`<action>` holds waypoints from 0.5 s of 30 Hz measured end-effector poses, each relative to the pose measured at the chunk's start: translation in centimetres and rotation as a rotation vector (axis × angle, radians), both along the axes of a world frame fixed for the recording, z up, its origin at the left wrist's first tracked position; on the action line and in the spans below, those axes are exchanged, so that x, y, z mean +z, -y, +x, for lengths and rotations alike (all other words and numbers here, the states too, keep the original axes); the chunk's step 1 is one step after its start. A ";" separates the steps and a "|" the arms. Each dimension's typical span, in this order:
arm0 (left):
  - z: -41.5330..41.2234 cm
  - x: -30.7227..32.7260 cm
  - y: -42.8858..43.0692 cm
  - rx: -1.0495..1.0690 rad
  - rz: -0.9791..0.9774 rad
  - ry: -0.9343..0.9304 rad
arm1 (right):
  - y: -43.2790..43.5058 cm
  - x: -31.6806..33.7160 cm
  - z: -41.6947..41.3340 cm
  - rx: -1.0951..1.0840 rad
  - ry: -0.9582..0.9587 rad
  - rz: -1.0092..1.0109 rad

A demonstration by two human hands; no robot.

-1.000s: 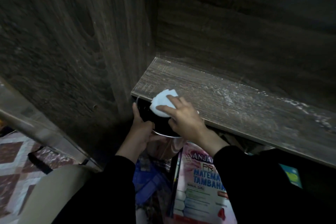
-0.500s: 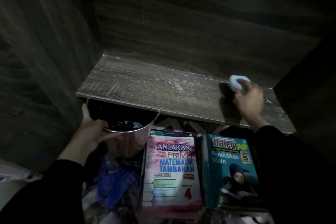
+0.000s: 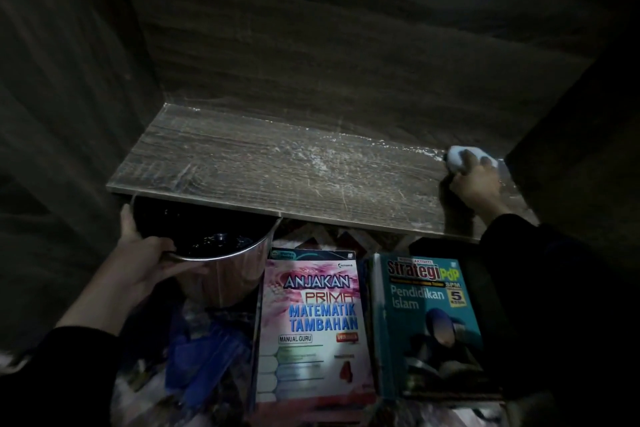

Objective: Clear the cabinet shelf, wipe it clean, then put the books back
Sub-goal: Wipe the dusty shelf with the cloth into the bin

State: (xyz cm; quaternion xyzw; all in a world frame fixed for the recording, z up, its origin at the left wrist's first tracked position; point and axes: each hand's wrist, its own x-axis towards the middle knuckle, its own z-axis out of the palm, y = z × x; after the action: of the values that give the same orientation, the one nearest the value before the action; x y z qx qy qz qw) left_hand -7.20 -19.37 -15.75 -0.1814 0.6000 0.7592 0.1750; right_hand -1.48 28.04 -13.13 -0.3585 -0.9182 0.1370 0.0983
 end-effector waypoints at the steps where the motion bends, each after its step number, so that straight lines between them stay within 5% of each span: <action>1: 0.1 0.1 -0.1 -0.002 -0.006 -0.003 | 0.2 0.0 -0.7 0.091 -0.005 0.001; 4: 0.2 0.5 -0.4 -0.005 -0.010 -0.012 | 0.6 0.6 -1.6 0.214 -0.090 -0.100; 8: 0.2 0.5 -0.4 0.000 -0.005 -0.012 | -2.1 0.9 -0.5 -0.015 -0.269 -0.052; 15: 0.0 0.3 -0.3 -0.002 -0.006 0.000 | -3.8 0.4 0.3 -0.139 0.053 -0.064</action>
State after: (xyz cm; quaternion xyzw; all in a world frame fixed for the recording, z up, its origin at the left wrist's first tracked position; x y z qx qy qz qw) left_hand -7.23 -19.10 -15.45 -0.1813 0.6026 0.7572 0.1751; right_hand -1.23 31.86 -12.70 -0.4279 -0.8884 0.1498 0.0717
